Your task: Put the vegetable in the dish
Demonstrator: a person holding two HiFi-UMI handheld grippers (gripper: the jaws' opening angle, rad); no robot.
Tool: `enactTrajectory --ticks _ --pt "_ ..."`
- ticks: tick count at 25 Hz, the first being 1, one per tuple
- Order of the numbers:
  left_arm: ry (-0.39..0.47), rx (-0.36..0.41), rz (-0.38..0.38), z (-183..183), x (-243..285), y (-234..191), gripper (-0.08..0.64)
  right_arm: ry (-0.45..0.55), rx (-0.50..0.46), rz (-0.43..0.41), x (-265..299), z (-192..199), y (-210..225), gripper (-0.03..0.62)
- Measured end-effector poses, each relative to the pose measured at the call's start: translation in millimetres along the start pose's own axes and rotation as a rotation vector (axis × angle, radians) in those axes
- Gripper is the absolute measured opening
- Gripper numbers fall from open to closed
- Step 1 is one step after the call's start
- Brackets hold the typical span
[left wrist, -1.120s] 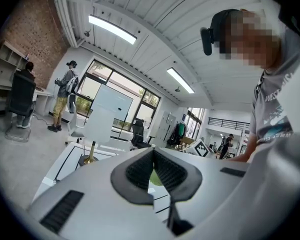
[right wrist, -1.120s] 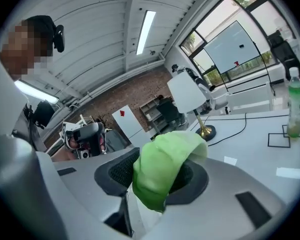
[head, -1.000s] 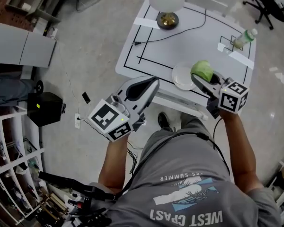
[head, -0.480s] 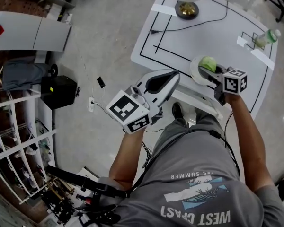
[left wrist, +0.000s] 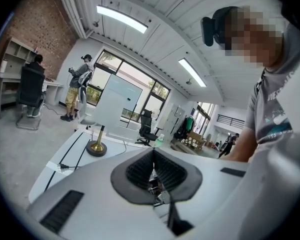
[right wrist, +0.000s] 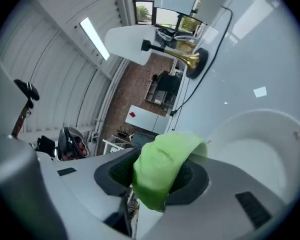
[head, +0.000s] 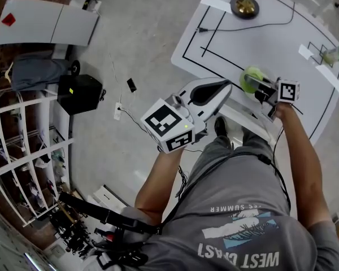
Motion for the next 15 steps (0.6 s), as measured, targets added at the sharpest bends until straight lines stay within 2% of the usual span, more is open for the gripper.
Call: enactTrajectory --ticks 4,7,10,12,15 --pt "-0.013 -0.006 0.001 3.5 -3.6 -0.6 0.006 0.040 0.059 -0.092 -0.8 -3.2 6.3 0.149" --pt "-0.019 -0.012 -0.006 3.3 -2.6 -0.9 0.007 0.027 0.112 -0.080 -6.3 -3.2 14.3 0.150" --pt "-0.023 -0.013 0.005 3.4 5.0 2.5 0.006 -0.020 0.097 -0.058 -13.5 -4.7 11.3 0.150" --pt "-0.026 -0.010 0.015 3.5 10.1 6.3 0.006 -0.050 0.080 -0.023 -18.6 -4.8 10.6 0.152" --pt "-0.027 -0.005 0.030 2.5 16.4 12.2 0.006 -0.093 0.086 0.156 -34.1 -0.5 23.5 0.157"
Point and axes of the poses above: the fingertips, and each gripper's own axes: x forward along the fingers, y to its right, z out of its underside, the point moved 3 cm from there along -x, backward along the fingers, and after that the axes turned 1 degree about z, right-handed, at the moved point
